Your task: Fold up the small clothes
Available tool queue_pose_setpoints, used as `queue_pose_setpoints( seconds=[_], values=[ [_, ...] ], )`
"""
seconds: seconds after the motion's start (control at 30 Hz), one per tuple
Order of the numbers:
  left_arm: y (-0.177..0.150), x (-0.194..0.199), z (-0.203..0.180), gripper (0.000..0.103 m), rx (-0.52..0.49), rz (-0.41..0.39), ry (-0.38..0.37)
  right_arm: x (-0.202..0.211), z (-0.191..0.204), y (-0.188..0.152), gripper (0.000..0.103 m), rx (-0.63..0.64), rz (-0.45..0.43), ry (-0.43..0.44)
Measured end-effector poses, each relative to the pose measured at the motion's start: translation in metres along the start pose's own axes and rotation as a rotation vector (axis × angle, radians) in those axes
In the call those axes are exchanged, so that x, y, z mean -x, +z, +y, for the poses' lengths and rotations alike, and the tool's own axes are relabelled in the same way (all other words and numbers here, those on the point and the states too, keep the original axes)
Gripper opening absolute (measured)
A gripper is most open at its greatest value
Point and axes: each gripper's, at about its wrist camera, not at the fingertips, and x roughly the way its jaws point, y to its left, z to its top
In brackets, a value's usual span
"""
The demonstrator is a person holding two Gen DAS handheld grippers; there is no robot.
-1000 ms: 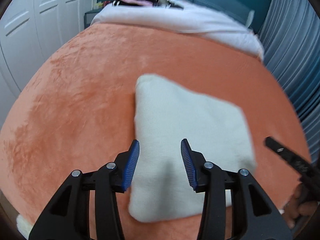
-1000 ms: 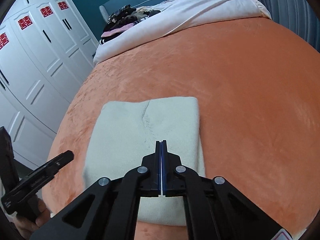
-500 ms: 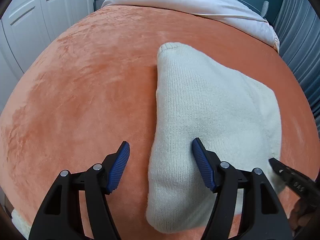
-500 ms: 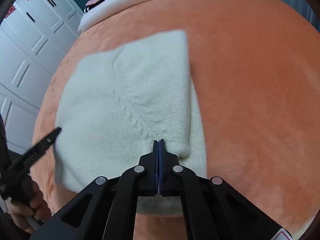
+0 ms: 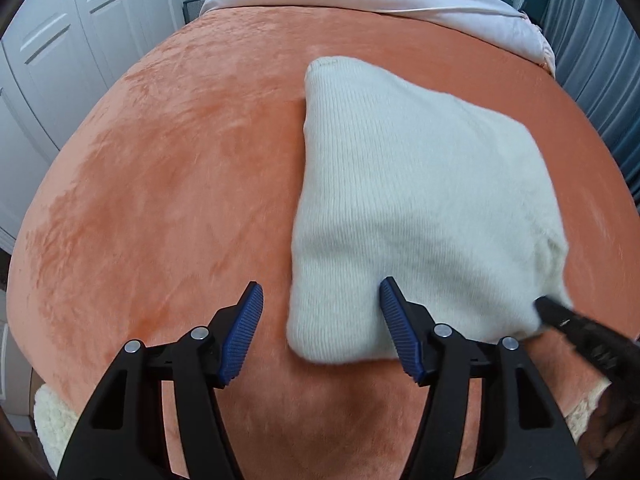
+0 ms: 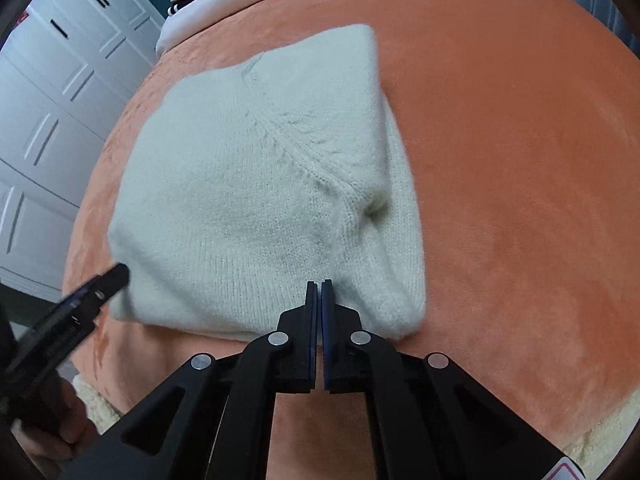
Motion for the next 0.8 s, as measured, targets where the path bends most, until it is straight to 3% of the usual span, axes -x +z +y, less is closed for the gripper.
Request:
queue_pose_setpoints(
  seconds=[0.13,0.37,0.53,0.73,0.8],
  values=[
    [-0.009,0.009,-0.002,0.058,-0.017,-0.01,0.014,0.032,0.005,-0.012,0.009,0.038,-0.079,-0.004],
    [-0.024,0.024,-0.007,0.058,-0.028,-0.027,0.008,0.059,-0.009,-0.055,0.014,0.016,-0.128,-0.06],
    [-0.036,0.032,-0.009,0.061,-0.036,-0.048,0.013,0.063,-0.008,-0.07,0.036,0.029,-0.196,-0.118],
    [-0.053,0.038,-0.01,0.061,-0.031,-0.036,0.015,0.066,-0.009,-0.09,0.039,0.026,-0.214,-0.132],
    [-0.057,0.04,-0.009,0.064,-0.023,-0.033,0.01,0.069,-0.008,-0.093,0.048,0.031,-0.22,-0.126]
  ],
)
